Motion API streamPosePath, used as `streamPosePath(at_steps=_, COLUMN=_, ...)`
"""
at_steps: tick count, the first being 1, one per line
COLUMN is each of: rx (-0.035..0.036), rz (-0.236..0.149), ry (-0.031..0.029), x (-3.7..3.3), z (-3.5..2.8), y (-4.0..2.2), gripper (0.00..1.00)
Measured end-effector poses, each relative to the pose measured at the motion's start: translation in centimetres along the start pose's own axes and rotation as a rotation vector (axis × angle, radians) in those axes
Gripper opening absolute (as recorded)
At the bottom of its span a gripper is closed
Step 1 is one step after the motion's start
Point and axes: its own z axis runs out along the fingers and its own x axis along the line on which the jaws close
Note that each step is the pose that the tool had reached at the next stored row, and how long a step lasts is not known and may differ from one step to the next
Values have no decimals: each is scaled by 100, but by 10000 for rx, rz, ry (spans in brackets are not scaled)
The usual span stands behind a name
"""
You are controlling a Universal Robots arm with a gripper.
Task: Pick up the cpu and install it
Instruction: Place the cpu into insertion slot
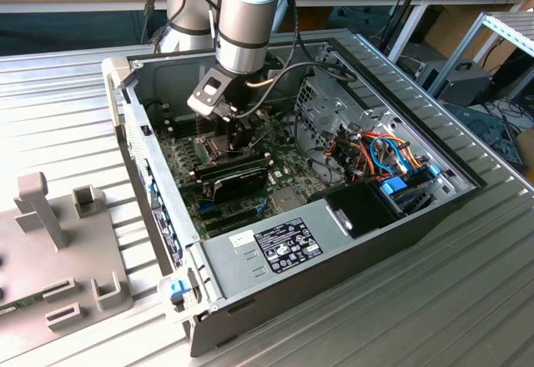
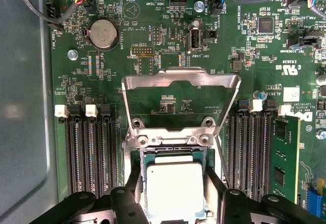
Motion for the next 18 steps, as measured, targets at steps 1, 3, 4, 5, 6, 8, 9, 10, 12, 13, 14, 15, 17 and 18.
streamPosePath(at_steps=1, rx=0, rz=3, ry=-5, x=-1, z=-1, y=0, gripper=57)
streamPosePath(at_steps=3, rx=0, rz=2, ry=-5, x=-3, z=-44, y=4, gripper=57)
streamPosePath(at_steps=4, rx=0, rz=2, ry=-3, x=-2, z=-48, y=4, gripper=57)
streamPosePath(at_steps=5, rx=-1, rz=2, ry=-2, x=-2, z=-48, y=4, gripper=57)
streamPosePath(at_steps=6, rx=-2, rz=2, ry=-1, x=-2, z=-48, y=4, gripper=57)
streamPosePath(at_steps=8, rx=0, rz=3, ry=-4, x=-3, z=-50, y=4, gripper=57)
streamPosePath(at_steps=9, rx=-1, rz=2, ry=-4, x=-3, z=-50, y=4, gripper=57)
streamPosePath(at_steps=10, rx=0, rz=-12, ry=-4, x=-3, z=-50, y=4, gripper=57)
streamPosePath(at_steps=12, rx=-5, rz=-114, ry=-8, x=-3, z=-50, y=4, gripper=57)
streamPosePath(at_steps=13, rx=-8, rz=-173, ry=-14, x=-3, z=-50, y=3, gripper=57)
streamPosePath(at_steps=14, rx=-10, rz=-234, ry=-19, x=-4, z=-50, y=3, gripper=57)
streamPosePath(at_steps=15, rx=-13, rz=-294, ry=-24, x=-3, z=-50, y=3, gripper=57)
streamPosePath(at_steps=17, rx=-15, rz=-317, ry=-25, x=-3, z=-49, y=4, gripper=57)
streamPosePath(at_steps=18, rx=-16, rz=-336, ry=-25, x=-3, z=-49, y=4, gripper=57)
